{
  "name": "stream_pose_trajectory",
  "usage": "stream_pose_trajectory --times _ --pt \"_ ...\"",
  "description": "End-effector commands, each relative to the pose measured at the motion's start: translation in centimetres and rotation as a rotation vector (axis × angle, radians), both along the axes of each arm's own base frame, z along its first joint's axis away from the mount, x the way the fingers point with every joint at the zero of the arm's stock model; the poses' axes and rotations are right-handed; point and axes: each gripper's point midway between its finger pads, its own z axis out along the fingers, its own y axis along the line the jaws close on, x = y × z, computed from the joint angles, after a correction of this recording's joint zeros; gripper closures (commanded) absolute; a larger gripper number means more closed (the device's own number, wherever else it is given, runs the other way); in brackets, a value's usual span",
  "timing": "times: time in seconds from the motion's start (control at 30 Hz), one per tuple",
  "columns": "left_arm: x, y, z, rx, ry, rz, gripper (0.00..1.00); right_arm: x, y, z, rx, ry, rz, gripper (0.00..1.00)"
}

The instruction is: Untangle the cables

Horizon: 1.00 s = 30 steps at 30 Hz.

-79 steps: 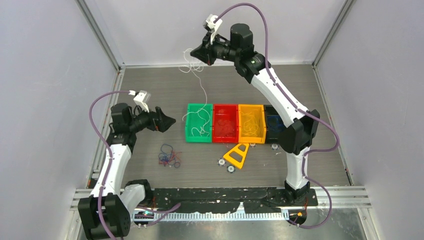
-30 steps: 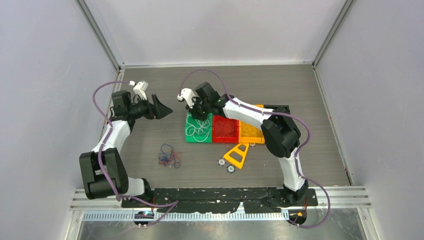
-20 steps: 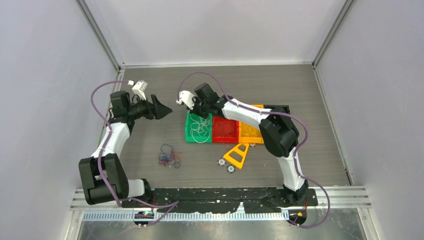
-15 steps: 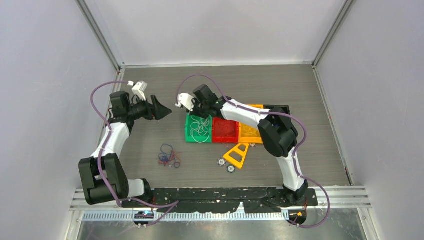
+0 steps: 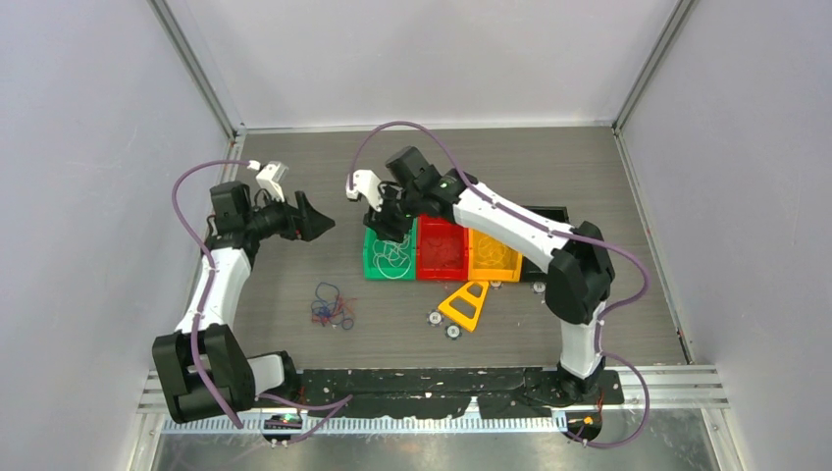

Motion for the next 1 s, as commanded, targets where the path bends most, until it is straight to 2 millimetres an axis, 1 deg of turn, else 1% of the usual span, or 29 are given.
stream_pose_trajectory --times 0.0,0.03,0.07,0.1,0.23,0.43,0.7,0.8,0.87,0.93,0.97 --pt "-0.2 0.6 1.4 0.024 -0.039 0.002 0.17 -5.6 -0.9 1.0 -0.015 0.146 0.119 0.45" --pt "-0.2 0.6 1.4 0.023 -0.037 0.004 0.17 -6.5 -1.2 -0.2 -0.044 0.165 0.137 0.46" --pt "-0.3 0.6 1.4 0.022 -0.037 0.004 0.17 -7.0 -1.4 -0.7 -0.059 0.173 0.145 0.47" --pt "-0.3 0.6 1.5 0.019 -0.039 0.003 0.17 -7.8 -1.6 -1.8 -0.082 0.185 0.157 0.47" --pt "-0.3 0.4 1.3 0.005 -0.027 0.000 0.17 -8.2 -1.5 -3.7 -0.126 0.161 0.175 0.49" --pt "-0.3 0.4 1.4 0.006 -0.027 -0.007 0.17 -7.8 -1.9 -6.0 -0.214 0.133 0.191 0.48" --pt "-0.2 0.3 1.4 -0.003 -0.024 -0.011 0.17 -5.7 -2.2 -8.6 -0.306 0.058 0.177 0.48" --pt "-0.2 0.4 1.6 -0.002 -0.030 -0.013 0.17 -5.5 -2.5 -9.2 -0.330 0.044 0.184 0.48" --pt "-0.2 0.3 1.6 -0.003 -0.029 -0.016 0.17 -5.4 -2.5 -9.4 -0.337 0.038 0.185 0.50" --pt "-0.2 0.4 1.5 -0.004 -0.028 -0.015 0.17 -5.2 -2.4 -9.3 -0.332 0.031 0.185 0.55" --pt "-0.2 0.4 1.4 -0.005 -0.025 -0.016 0.17 -5.2 -2.3 -9.1 -0.327 0.029 0.186 0.61"
